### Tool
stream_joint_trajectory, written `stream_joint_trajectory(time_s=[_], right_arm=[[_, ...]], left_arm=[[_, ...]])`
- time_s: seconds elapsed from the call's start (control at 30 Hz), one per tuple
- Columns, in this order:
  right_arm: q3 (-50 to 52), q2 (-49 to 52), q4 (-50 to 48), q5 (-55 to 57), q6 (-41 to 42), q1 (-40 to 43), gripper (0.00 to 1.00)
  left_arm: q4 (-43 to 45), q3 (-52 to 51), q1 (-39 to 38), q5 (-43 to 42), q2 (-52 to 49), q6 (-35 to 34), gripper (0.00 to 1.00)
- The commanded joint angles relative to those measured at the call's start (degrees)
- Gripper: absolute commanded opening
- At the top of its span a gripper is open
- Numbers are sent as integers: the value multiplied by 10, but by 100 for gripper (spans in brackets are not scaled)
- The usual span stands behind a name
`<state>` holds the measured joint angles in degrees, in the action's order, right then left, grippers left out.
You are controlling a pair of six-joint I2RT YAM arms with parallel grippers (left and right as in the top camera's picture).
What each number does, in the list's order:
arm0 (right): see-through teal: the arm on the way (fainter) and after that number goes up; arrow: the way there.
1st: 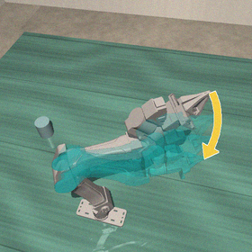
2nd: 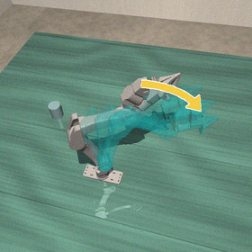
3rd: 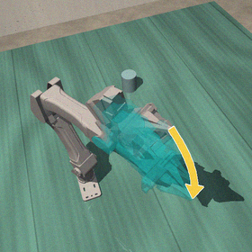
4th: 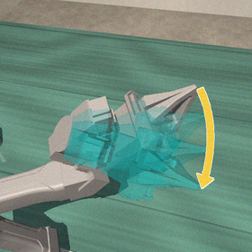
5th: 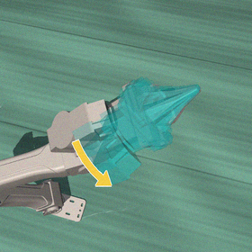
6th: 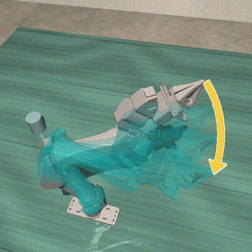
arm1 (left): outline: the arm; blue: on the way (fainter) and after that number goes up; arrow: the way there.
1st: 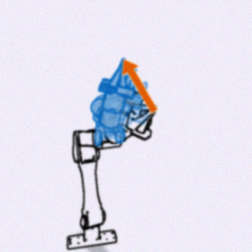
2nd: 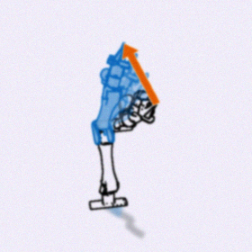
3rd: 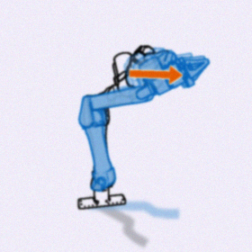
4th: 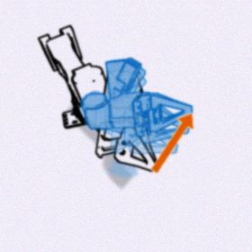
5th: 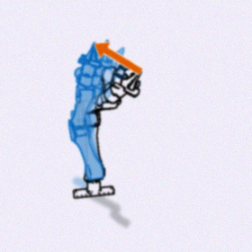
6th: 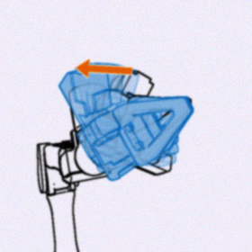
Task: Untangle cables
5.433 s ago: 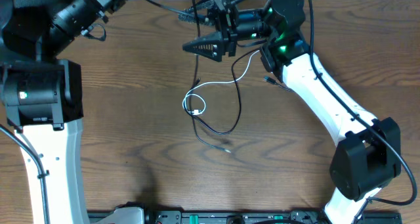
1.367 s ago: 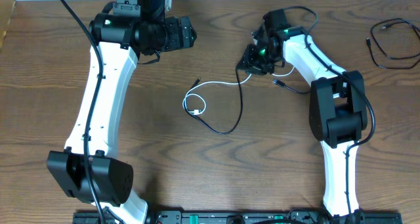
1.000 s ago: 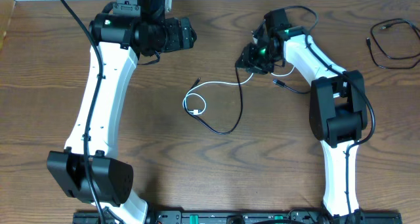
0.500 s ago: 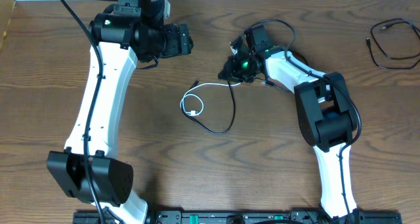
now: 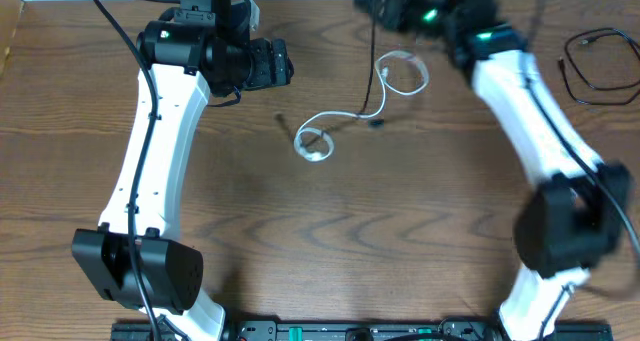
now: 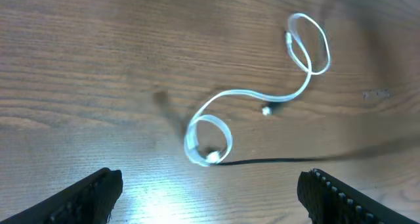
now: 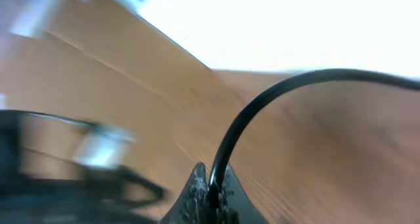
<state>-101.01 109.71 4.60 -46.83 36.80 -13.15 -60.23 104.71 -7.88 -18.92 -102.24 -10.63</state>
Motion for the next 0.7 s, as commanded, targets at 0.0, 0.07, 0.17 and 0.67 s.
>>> stream_joint_trajectory(time_s=[0.0, 0.07, 0.17, 0.67], right_arm=[[-7, -58, -14, -14, 45, -1, 1], [-7, -80, -17, -7, 56, 1, 1], [-7, -113, -58, -5, 85, 15, 1], [-7, -168, 1, 356, 3, 59, 1]], left_arm=[[5, -3, 2, 8, -4, 5, 90], [10, -3, 1, 7, -4, 5, 90], [14, -3, 1, 6, -4, 5, 90], [10, -3, 1, 6, -5, 5, 91]])
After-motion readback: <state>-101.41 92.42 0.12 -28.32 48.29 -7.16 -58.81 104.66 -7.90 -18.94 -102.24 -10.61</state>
